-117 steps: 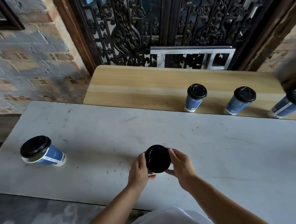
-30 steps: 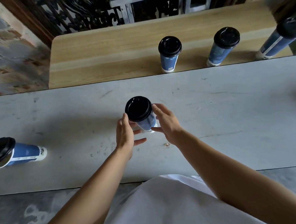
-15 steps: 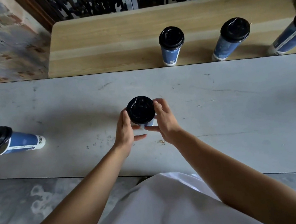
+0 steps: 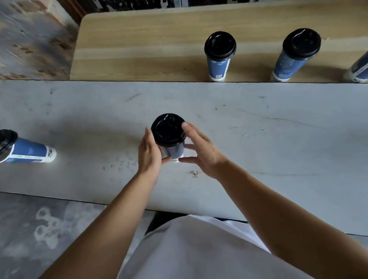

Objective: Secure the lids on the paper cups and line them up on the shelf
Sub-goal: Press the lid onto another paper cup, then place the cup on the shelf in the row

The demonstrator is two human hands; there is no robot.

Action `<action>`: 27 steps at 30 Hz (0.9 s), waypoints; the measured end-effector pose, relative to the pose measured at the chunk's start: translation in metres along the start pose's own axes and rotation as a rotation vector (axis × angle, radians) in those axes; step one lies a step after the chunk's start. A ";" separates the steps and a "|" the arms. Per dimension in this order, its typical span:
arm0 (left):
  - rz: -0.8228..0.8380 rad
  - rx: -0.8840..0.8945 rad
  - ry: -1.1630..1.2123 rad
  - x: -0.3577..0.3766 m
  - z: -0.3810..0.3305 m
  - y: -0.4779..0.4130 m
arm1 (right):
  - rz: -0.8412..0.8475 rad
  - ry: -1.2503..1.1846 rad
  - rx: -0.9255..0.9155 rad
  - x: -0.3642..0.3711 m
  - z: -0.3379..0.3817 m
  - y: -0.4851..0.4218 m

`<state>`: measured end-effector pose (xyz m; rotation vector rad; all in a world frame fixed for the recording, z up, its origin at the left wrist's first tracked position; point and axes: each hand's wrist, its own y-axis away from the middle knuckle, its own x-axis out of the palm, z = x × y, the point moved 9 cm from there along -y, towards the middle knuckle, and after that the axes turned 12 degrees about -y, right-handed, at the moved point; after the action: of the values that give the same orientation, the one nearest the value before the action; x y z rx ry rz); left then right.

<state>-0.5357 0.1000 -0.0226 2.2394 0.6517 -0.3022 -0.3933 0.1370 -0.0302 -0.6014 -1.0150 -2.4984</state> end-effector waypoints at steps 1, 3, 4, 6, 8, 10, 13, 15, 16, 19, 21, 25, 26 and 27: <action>-0.037 -0.020 -0.018 -0.005 -0.005 -0.002 | 0.041 0.054 -0.004 0.002 0.002 0.001; -0.066 -0.103 -0.049 -0.015 -0.010 -0.010 | 0.086 0.151 -0.012 0.005 0.006 -0.002; -0.050 -0.156 -0.029 -0.017 -0.011 -0.013 | 0.087 0.194 -0.021 0.007 0.010 -0.004; 0.019 -0.245 0.066 -0.016 -0.012 -0.018 | 0.078 0.292 -0.062 0.013 0.021 -0.010; 0.090 -0.288 0.136 -0.014 -0.017 -0.024 | 0.063 0.357 -0.102 0.020 0.032 -0.018; 0.146 -0.307 0.181 -0.012 -0.020 -0.031 | 0.035 0.367 -0.110 0.025 0.040 -0.029; 0.192 -0.309 0.196 -0.011 -0.024 -0.046 | -0.030 0.415 -0.101 0.030 0.047 -0.047; 0.195 -0.276 0.155 -0.011 -0.031 -0.057 | -0.093 0.445 -0.098 0.030 0.051 -0.058; 0.200 -0.244 0.111 -0.011 -0.034 -0.064 | -0.125 0.477 -0.093 0.030 0.053 -0.064; 0.216 -0.091 -0.009 -0.015 -0.044 -0.087 | -0.211 0.613 -0.069 0.035 0.059 -0.082; 0.191 0.064 -0.142 -0.021 -0.048 -0.108 | -0.247 0.743 -0.078 0.041 0.069 -0.094; -0.018 0.268 -0.587 -0.045 -0.044 -0.151 | -0.291 0.955 -0.066 0.053 0.085 -0.119; -0.084 0.309 -0.655 -0.050 -0.042 -0.159 | -0.293 0.995 -0.068 0.056 0.089 -0.125; -0.143 0.336 -0.721 -0.053 -0.040 -0.165 | -0.289 1.041 -0.070 0.059 0.093 -0.131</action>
<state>-0.6696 0.2053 -0.0755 2.1638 0.3783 -1.2945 -0.4844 0.2807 -0.0131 0.8339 -0.6003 -2.5153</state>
